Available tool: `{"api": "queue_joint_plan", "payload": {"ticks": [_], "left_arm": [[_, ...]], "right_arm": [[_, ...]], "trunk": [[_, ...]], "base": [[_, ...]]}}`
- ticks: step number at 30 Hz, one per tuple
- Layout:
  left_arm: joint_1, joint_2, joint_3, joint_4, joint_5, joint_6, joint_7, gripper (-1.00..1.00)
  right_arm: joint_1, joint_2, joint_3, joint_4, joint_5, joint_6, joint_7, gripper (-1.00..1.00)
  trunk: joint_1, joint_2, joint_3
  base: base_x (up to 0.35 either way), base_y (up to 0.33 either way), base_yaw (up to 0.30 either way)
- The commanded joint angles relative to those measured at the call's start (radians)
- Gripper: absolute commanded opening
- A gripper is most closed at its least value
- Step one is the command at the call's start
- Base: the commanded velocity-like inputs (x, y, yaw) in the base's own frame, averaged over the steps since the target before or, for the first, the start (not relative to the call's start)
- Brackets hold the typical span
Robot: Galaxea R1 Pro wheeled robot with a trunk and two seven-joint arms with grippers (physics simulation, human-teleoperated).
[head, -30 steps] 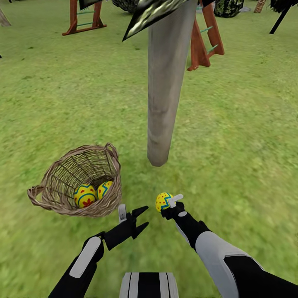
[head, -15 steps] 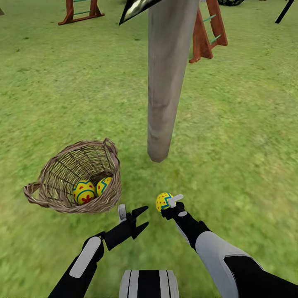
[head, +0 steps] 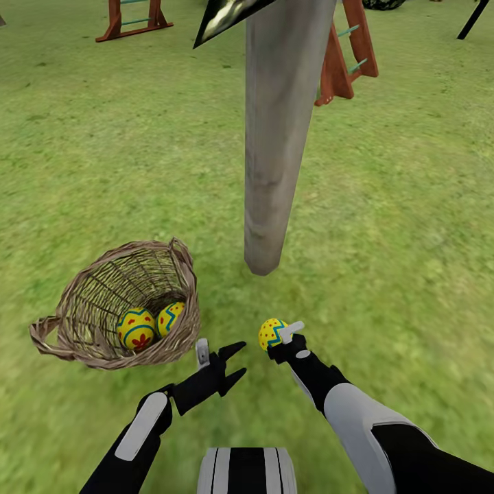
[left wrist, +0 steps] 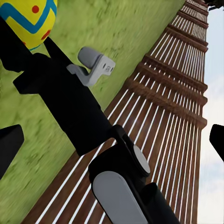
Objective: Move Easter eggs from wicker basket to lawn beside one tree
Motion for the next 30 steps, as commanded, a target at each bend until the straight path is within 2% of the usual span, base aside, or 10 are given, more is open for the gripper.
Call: {"api": "queue_joint_plan", "payload": {"ticks": [1,9,17,23,30], "left_arm": [[0.0,0.0,0.0,0.0,0.0,0.004,-0.002,1.0],[0.0,0.0,0.0,0.035,0.002,0.004,-0.003,1.0],[0.0,0.0,0.001,0.037,0.002,0.004,-0.003,1.0],[0.0,0.0,0.001,0.038,0.003,0.003,-0.011,1.0],[0.0,0.0,-0.001,0.036,-0.001,0.004,-0.003,1.0]], "right_arm": [[0.0,0.0,-0.002,-0.002,0.008,0.006,0.0,-1.0],[-0.001,0.0,-0.002,-0.002,0.008,0.006,0.0,-1.0],[-0.001,0.0,-0.002,-0.002,0.008,0.006,0.0,-1.0],[-0.001,-0.001,-0.002,-0.002,0.007,0.006,0.0,-1.0],[-0.001,0.0,-0.002,-0.002,0.006,0.006,0.0,-1.0]], "trunk": [[0.0,0.0,-0.001],[0.0,0.0,-0.001],[-0.004,0.002,0.03],[-0.004,0.002,0.03],[-0.001,0.0,0.003]], "base": [[0.0,0.0,0.0],[0.0,0.0,0.0],[0.0,0.0,0.0],[0.0,0.0,0.0],[0.0,0.0,0.0]]}}
